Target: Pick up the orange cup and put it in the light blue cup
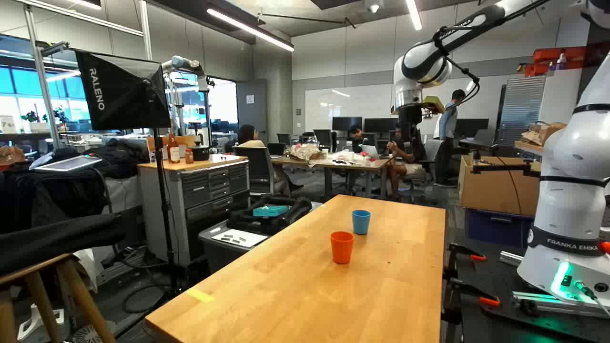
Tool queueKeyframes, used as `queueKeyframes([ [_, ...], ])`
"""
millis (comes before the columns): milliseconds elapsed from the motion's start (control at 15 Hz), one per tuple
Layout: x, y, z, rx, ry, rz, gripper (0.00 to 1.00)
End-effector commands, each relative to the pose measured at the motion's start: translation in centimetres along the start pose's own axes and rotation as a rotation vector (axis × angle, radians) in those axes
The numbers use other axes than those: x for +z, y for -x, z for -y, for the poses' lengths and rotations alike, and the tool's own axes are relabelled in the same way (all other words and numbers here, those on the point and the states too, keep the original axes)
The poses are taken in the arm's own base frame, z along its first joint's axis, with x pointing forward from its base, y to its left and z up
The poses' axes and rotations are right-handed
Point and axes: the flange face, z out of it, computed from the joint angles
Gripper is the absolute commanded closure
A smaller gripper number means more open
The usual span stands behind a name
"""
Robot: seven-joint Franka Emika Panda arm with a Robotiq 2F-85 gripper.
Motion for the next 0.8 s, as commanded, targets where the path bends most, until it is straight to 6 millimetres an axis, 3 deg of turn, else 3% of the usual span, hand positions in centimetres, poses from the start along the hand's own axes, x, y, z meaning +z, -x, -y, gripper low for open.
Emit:
queueKeyframes([
  [0,-0.1,0.0,0.0,0.0,0.0,-0.001,0.0],
  [333,-0.3,0.0,0.0,0.0,0.001,-0.006,0.0],
  [467,1.0,-0.6,1.9,-0.052,0.029,-0.041,0.0],
  [733,6.6,-2.1,7.8,-0.165,0.082,-0.054,0.0],
])
